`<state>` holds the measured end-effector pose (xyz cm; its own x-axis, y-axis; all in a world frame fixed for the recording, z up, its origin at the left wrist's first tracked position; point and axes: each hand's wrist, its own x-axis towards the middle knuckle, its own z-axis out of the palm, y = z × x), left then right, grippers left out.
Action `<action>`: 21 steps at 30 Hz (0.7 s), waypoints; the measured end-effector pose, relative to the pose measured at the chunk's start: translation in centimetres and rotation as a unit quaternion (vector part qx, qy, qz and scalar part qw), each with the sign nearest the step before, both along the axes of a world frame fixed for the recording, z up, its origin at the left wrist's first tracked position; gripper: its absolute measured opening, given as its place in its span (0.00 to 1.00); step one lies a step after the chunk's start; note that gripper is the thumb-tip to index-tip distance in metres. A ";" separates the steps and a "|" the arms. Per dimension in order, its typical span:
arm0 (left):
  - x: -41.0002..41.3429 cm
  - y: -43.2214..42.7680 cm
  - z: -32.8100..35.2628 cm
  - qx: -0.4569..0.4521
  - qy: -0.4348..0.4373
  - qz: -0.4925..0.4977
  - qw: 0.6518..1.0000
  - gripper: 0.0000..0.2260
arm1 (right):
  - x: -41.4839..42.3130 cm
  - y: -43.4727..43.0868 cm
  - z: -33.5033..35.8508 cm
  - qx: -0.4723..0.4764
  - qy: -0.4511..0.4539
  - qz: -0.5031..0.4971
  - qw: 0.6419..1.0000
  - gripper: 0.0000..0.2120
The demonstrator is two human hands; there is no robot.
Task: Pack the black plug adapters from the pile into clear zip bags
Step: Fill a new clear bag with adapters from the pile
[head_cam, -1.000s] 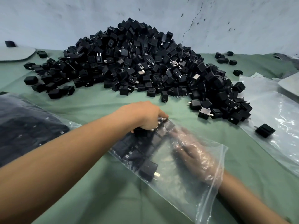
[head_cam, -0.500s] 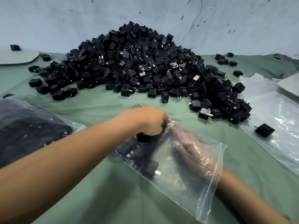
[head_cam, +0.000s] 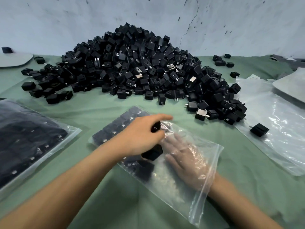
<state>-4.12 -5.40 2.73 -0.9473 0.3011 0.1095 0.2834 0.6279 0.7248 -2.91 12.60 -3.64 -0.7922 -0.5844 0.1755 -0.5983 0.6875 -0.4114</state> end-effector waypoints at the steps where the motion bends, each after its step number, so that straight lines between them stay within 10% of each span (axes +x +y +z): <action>1: 0.1 -0.5 0.1 0.092 -0.020 0.037 0.995 0.18 | 0.1 -0.2 0.5 0.030 -0.012 -0.011 0.999 0.24; 6: -0.2 -4.6 1.9 0.504 -0.194 0.261 0.800 0.08 | 2.4 3.0 2.1 0.022 -0.068 -0.006 0.997 0.25; 9: 0.5 -5.3 1.9 0.603 -0.262 0.273 0.702 0.07 | 4.2 6.2 2.5 0.018 -0.063 -0.048 0.997 0.22; 12: 1.4 -3.2 1.4 0.601 -0.317 0.230 0.697 0.08 | 5.6 7.9 4.2 -0.081 0.054 -0.156 0.983 0.06; 14: 1.9 -1.1 1.2 0.595 -0.331 0.196 0.706 0.12 | 6.0 7.3 5.7 -0.156 0.116 -0.212 0.958 0.15; 21: 3.2 5.3 1.0 0.570 -0.307 0.130 0.750 0.08 | 5.3 -0.4 7.9 -0.240 0.119 -0.061 0.962 0.20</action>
